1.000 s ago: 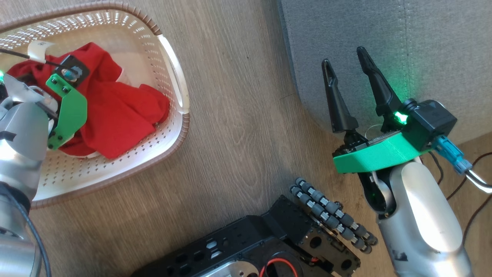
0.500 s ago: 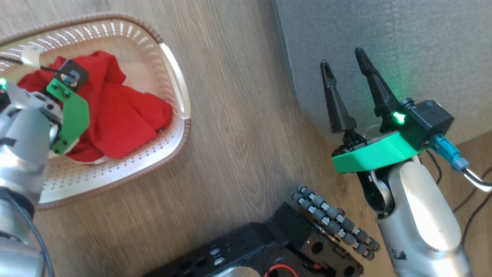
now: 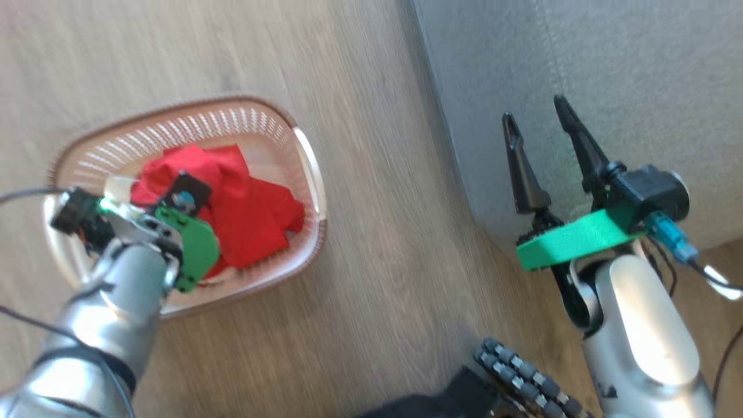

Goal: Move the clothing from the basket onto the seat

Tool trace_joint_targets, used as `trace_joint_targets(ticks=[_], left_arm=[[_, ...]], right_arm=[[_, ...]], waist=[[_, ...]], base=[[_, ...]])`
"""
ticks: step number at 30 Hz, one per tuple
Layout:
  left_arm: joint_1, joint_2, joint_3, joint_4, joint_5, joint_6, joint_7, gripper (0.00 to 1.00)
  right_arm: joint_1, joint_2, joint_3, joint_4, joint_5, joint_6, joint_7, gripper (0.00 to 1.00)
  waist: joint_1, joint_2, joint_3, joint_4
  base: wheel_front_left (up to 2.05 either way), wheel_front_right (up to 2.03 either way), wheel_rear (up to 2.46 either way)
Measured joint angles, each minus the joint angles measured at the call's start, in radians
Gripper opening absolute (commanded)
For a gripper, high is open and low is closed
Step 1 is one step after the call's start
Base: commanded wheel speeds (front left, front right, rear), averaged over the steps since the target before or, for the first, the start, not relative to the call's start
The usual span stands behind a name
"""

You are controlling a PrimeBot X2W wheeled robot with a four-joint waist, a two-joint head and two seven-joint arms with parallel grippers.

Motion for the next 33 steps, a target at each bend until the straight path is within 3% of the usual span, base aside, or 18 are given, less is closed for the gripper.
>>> trace_joint_targets(ticks=[4, 12, 23, 33], left_arm=[[0.085, -0.021, 0.038, -0.108, -0.055, 0.057, -0.016, 0.00], [0.255, -0.026, 0.108, -0.502, -0.117, 0.096, -0.016, 0.00], [0.447, -0.038, 0.239, -0.890, -0.129, 0.105, -0.017, 0.00], [0.553, -0.103, 0.383, -1.175, -0.129, 0.049, -0.017, 0.00]], right_arm=[[0.053, 0.000, -0.023, 0.019, -0.030, 0.000, 0.000, 1.00], [0.098, 0.000, -0.076, 0.044, -0.075, 0.000, 0.000, 1.00], [0.198, 0.000, -0.119, 0.059, -0.099, 0.000, 0.000, 1.00], [0.279, 0.000, -0.111, 0.041, -0.107, 0.000, 0.000, 1.00]], waist=[[0.0000, 0.0000, -0.095, 0.029], [-0.0001, 0.0000, -0.267, 0.098], [-0.0001, 0.0000, -0.451, 0.178], [-0.0001, 0.0000, -0.549, 0.243]], base=[[0.00, 0.00, 0.00], [0.00, 0.00, 0.00], [0.00, 0.00, 0.00], [0.00, 0.00, 0.00]])
